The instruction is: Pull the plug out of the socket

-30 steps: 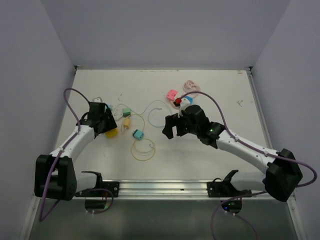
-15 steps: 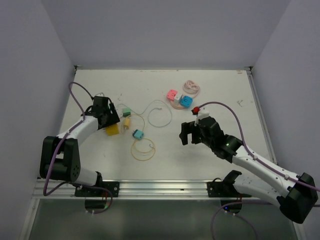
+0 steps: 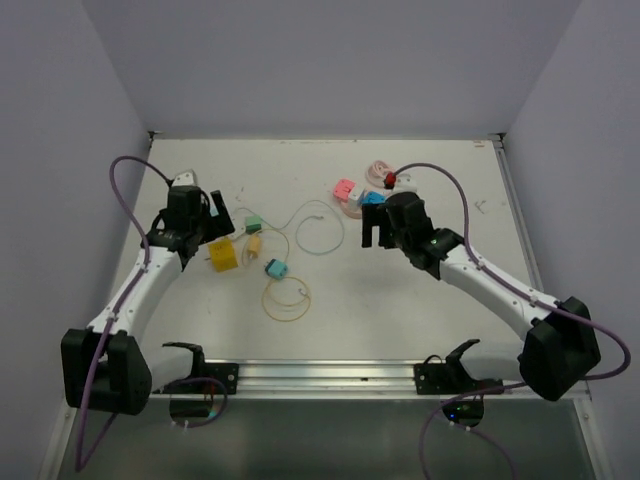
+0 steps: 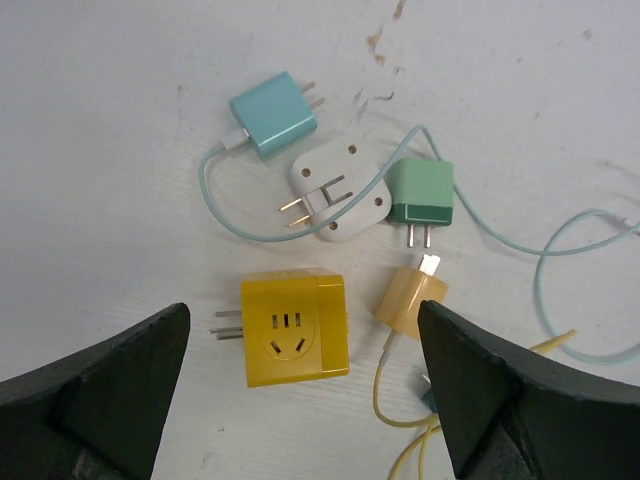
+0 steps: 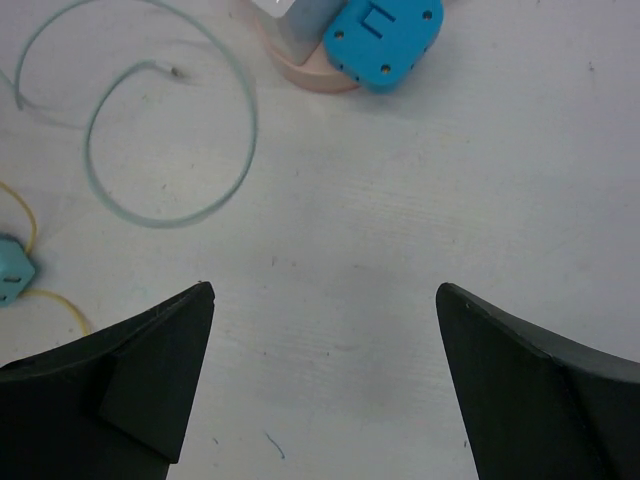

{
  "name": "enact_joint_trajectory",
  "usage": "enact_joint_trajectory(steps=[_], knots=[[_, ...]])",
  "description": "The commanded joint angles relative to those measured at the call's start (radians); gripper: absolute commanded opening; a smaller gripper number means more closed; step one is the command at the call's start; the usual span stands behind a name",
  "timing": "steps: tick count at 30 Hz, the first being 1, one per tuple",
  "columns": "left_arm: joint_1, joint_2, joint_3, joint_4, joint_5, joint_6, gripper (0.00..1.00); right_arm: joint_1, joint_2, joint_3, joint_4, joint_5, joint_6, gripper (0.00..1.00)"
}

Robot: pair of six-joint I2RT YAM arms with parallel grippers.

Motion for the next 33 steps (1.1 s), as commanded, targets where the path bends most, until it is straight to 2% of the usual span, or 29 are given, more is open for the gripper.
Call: enact_joint_trajectory(steps=[1, 6, 10, 18, 23, 26, 33], knots=[[0.006, -0.145, -0.034, 0.019, -0.035, 0.059, 1.0, -0.07, 0.115, 0.153, 0.066, -0.002, -0.008, 0.96], [0.004, -0.293, -0.177, 0.121, -0.051, 0.084, 0.99, -0.14, 0.333, 0.339, 0.092, -0.08, -0.024, 0.94], [0.003, -0.277, -0.141, 0.121, -0.08, 0.087, 0.99, -0.143, 0.514, 0.557, 0.054, -0.065, -0.059, 0.9], [0.003, -0.257, -0.129, 0.113, -0.083, 0.086, 0.99, -0.142, 0.787, 0.822, -0.002, 0.0, -0.01, 0.86], [0.004, -0.245, -0.126, 0.116, -0.084, 0.09, 0.99, -0.128, 0.905, 0.921, -0.08, 0.059, 0.051, 0.83], [0.004, -0.241, -0.126, 0.116, -0.087, 0.092, 0.99, -0.114, 0.922, 0.926, -0.106, 0.09, 0.078, 0.81], [0.004, -0.236, -0.126, 0.122, -0.081, 0.093, 0.99, -0.104, 0.892, 0.848, -0.178, 0.144, 0.124, 0.65]])
